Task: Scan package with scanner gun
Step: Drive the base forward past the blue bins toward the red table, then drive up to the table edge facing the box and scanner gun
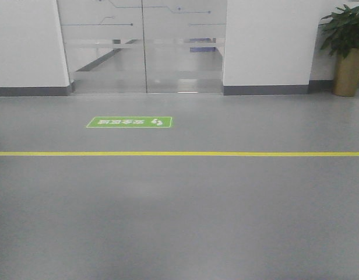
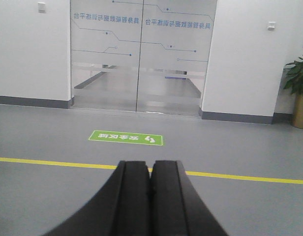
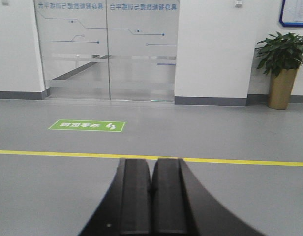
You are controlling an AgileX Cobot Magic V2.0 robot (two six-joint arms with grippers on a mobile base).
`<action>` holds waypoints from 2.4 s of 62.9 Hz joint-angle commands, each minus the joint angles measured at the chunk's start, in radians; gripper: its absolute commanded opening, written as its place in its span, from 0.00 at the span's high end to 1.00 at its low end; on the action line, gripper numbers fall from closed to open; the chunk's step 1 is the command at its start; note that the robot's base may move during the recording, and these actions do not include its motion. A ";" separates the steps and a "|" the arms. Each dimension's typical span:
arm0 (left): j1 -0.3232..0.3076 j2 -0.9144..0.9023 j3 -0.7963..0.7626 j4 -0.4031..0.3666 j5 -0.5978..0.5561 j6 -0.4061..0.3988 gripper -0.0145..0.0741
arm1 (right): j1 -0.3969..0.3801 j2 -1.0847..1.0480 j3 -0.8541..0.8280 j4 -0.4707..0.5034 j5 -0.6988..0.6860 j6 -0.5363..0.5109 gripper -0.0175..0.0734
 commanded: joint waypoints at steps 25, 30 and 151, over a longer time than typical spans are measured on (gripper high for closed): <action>-0.001 -0.004 -0.003 0.005 -0.019 -0.005 0.96 | 0.002 -0.004 0.000 -0.006 -0.019 0.005 0.99; -0.001 -0.004 -0.003 0.005 -0.019 -0.005 0.96 | 0.002 -0.004 0.000 -0.006 -0.019 0.005 0.99; -0.001 -0.004 -0.003 0.005 -0.019 -0.005 0.96 | 0.008 -0.004 0.000 -0.006 -0.019 0.005 0.99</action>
